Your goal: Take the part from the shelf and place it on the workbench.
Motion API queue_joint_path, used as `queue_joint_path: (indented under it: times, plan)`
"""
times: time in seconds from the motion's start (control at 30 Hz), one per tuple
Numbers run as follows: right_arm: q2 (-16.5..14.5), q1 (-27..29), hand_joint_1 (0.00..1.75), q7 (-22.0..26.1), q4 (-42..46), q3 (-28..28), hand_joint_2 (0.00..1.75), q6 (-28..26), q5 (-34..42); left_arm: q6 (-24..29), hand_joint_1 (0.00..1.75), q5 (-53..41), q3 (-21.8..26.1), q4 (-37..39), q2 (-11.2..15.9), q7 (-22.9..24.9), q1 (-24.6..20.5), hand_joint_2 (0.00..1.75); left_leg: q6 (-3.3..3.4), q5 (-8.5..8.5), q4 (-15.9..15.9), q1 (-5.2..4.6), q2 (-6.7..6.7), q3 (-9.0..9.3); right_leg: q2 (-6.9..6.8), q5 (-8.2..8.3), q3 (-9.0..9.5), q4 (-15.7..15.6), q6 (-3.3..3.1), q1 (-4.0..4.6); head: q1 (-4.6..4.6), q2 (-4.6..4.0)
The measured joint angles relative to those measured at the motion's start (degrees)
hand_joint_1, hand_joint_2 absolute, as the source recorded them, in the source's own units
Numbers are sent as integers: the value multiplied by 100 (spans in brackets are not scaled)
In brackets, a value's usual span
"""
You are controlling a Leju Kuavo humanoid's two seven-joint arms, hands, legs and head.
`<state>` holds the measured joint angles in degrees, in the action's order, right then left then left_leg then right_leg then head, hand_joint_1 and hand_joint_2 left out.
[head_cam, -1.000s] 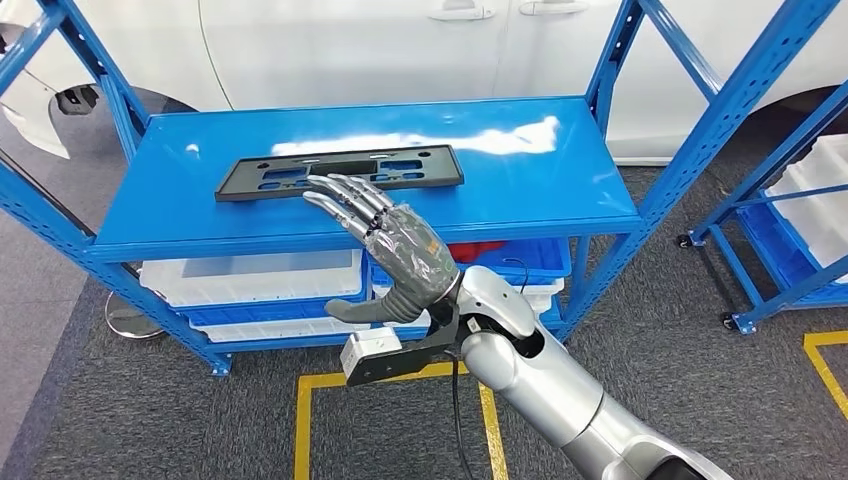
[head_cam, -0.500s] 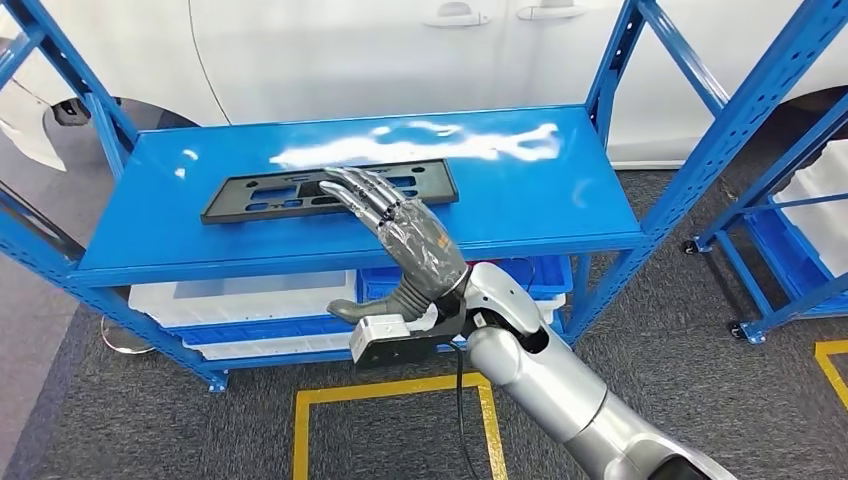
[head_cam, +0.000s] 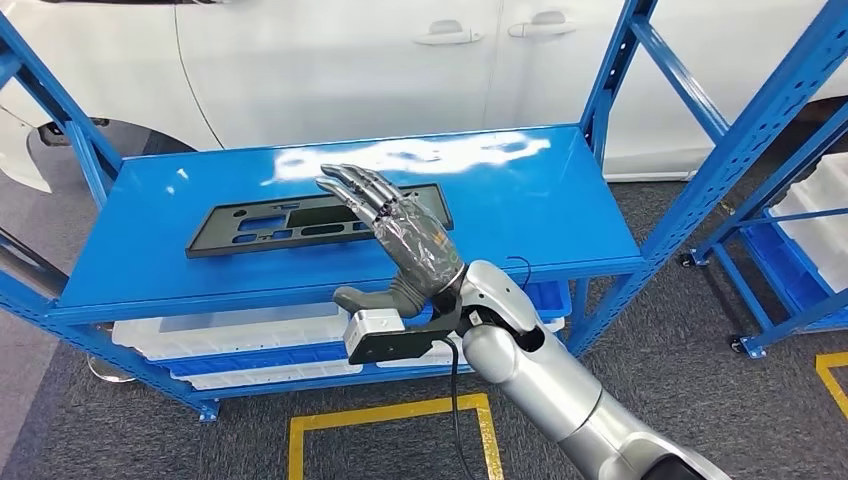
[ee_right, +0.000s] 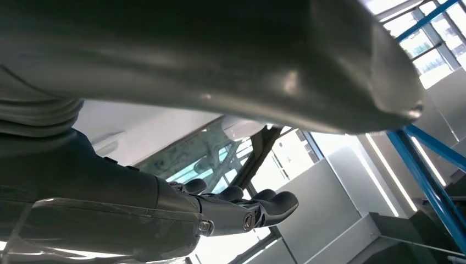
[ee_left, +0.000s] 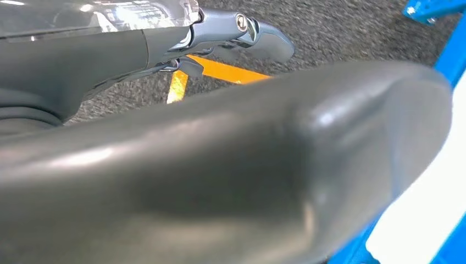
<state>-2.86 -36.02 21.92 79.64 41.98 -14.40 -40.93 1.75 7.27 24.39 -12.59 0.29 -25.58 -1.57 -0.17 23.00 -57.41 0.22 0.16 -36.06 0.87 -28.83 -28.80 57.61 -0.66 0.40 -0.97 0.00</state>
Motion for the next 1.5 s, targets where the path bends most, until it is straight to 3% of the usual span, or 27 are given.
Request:
queue_joint_path:
  times: [0.07, 0.1, 0.2, 0.23, 0.27, 0.3, 0.37, 0.4, 0.43, 0.53, 0.6, 0.7, 0.73, 0.77, 0.8, 0.87, 0.9, 0.97, 1.07, 1.13, 1.23, 1.27, 1.3, 1.37, 1.4, 1.43, 1.5]
  plan:
    - [0, 6, 0, 14, 22, -37, 0, 5, 20, -2, 0, -15, 0, 0, -3, -8, -5, 0, 57, -1, 32, 22, -3, 93, -10, -42, -11, 163, 60, -9, 18, 0]
    - [-1, 5, 0, 27, 33, -54, 0, 13, 39, -3, 0, -25, 0, 0, -5, -13, -11, 0, 82, 12, 39, 30, -4, 138, -16, -116, -104, 353, 94, -17, 35, 0]
    - [10, 60, 0, 81, 44, -85, 0, 84, 147, -2, 0, -52, 1, 0, -4, -34, -15, 0, 116, 90, 38, 32, -7, 199, -27, -508, -788, 1341, 167, -51, 62, 0]
    - [15, 93, 0, 100, 44, -97, 0, 121, 201, 0, 0, -58, 1, 0, -3, -42, -9, 0, 115, 128, 36, 31, -9, 228, -29, -599, -989, 1541, 178, -59, 62, 0]
    - [19, 119, 0, 121, 44, -108, 0, 165, 266, 1, 0, -64, 2, 0, -3, -47, -2, 0, 111, 171, 34, 31, -12, 275, -31, -577, -1091, 1542, 181, -65, 63, 0]
    - [23, 135, 0, 146, 44, -120, 0, 215, 336, 2, 0, -72, 2, 0, -4, -50, 4, 0, 104, 219, 33, 31, -16, 338, -36, -421, -1090, 1343, 171, -68, 63, 0]
    - [33, 147, 0, 197, 44, -140, 0, 334, 475, 2, 0, -101, 2, 2, -8, -51, 4, 0, 78, 321, 26, 28, -21, 474, -54, 160, -901, 597, 111, -55, 65, -1]
    - [40, 152, 0, 219, 43, -150, 0, 385, 527, 2, 0, -115, 3, 4, -11, -53, -3, 0, 55, 366, 23, 24, -30, 517, -64, 340, -823, 300, 74, -38, 66, -1]
    - [46, 159, 0, 233, 43, -158, 44, 420, 564, 2, 0, -127, 3, 7, -13, -54, -9, 0, 20, 410, 28, 22, -35, 541, -72, 452, -776, 117, 36, -17, 63, -1]
    - [51, 169, 0, 256, 54, -184, 175, 474, 625, 2, 0, -137, 5, 9, -13, -58, -14, 0, -108, 451, -35, 15, -40, 592, -63, 473, -688, 8, -87, -13, 56, 0]
    - [42, 158, 0, 277, 72, -187, 175, 579, 674, 1, 0, -154, 7, 9, -10, -60, -23, 0, -173, 569, -286, 27, -38, 526, -61, 468, -578, -18, -148, -37, 41, 0]
    - [26, 149, 0, 296, 81, -132, 175, 833, 764, 0, 0, -173, 16, 9, -7, -59, -43, 0, -247, 972, -1257, 47, -37, -48, -62, 395, -490, -22, -187, -30, 21, 0]
    - [24, 158, 0, 297, 79, -90, 175, 890, 776, 0, 0, -175, 20, 9, -7, -58, -37, 0, -253, 1044, -1503, 48, -36, -238, -56, 361, -459, -21, -190, -23, 21, 0]
    - [22, 168, 0, 299, 75, -39, 175, 923, 781, 0, 0, -179, 23, 9, -7, -58, -28, 0, -242, 1011, -1565, 48, -36, -343, -48, 323, -417, -20, -190, -16, 20, 0]
    - [19, 174, 0, 303, 68, 17, 175, 940, 786, 0, 0, -184, 26, 9, -8, -59, -20, 0, -223, 865, -1421, 48, -36, -344, -41, 282, -361, -20, -187, -10, 20, 0]
    - [6, 167, 0, 312, 47, 125, 175, 948, 800, 1, 0, -192, 33, 9, -6, -60, -12, 0, -154, 356, -659, 38, -36, -105, -35, 189, -227, -22, -169, 1, 22, 0]
    - [2, 160, 0, 316, 36, 172, 175, 951, 809, 1, 0, -194, 39, 10, -6, -60, -11, 0, -123, 228, -327, 21, -33, 6, -35, 151, -177, -24, -152, 5, 23, 0]
    - [-4, 146, 0, 324, 13, 250, 175, 961, 821, 1, 0, -197, 57, 13, -7, -59, -13, 0, -43, 158, -23, -18, -29, 115, -35, 99, -128, -17, -90, 10, 23, 0]
    - [-12, 101, 0, 355, -9, 363, 175, 990, 821, 8, 0, -212, 101, 13, -16, -58, -5, 0, 57, 110, 46, -5, -27, 216, -37, 48, -109, 102, 5, 16, 31, -1]
    - [-22, 52, 0, 354, -13, 480, 175, 971, 719, 23, 0, -241, 120, 13, -25, -43, -16, 0, 99, 114, 82, 24, -24, 314, -43, -153, -295, 492, 67, 2, 58, 0]
    - [-20, 40, 0, 247, -28, 743, 175, 716, 232, 170, 0, -320, 131, 15, -27, 182, -35, 0, 126, 161, 82, 23, -29, 347, -47, -539, -925, 1448, 150, -52, 79, 0]
    - [-16, 44, 0, 209, -40, 841, 175, 609, 69, 241, 0, -349, 131, 17, -27, 280, -35, 0, 123, 184, 79, 24, -31, 362, -50, -521, -1057, 1553, 166, -69, 80, 0]
    - [-14, 44, 0, 184, -54, 934, 175, 522, -53, 298, 0, -369, 131, 20, -28, 359, -34, 0, 116, 211, 75, 25, -33, 387, -54, -387, -1092, 1460, 172, -86, 80, 0]
    - [-14, 42, 0, 156, -74, 1070, 175, 427, -166, 342, 0, -396, 131, 22, -34, 434, -34, 0, 89, 271, 70, 26, -38, 458, -63, 126, -896, 763, 152, -105, 80, -1]
    - [-14, 36, 0, 149, -83, 1116, 175, 408, -189, 351, 0, -405, 130, 23, -39, 453, -40, 0, 67, 299, 64, 23, -43, 485, -70, 289, -780, 403, 124, -95, 77, -1]
    - [-14, 28, 0, 139, -89, 1151, 175, 390, -215, 372, 0, -419, 130, 25, -44, 483, -48, 0, 37, 321, 63, 20, -46, 494, -77, 377, -699, 155, 89, -80, 72, -1]
    - [-13, 11, 0, 114, -107, 1220, 175, 307, -354, 514, 0, -496, 125, 31, -48, 683, -62, 0, -43, 327, 41, 15, -46, 503, -81, 393, -665, 17, 11, -50, 62, 0]
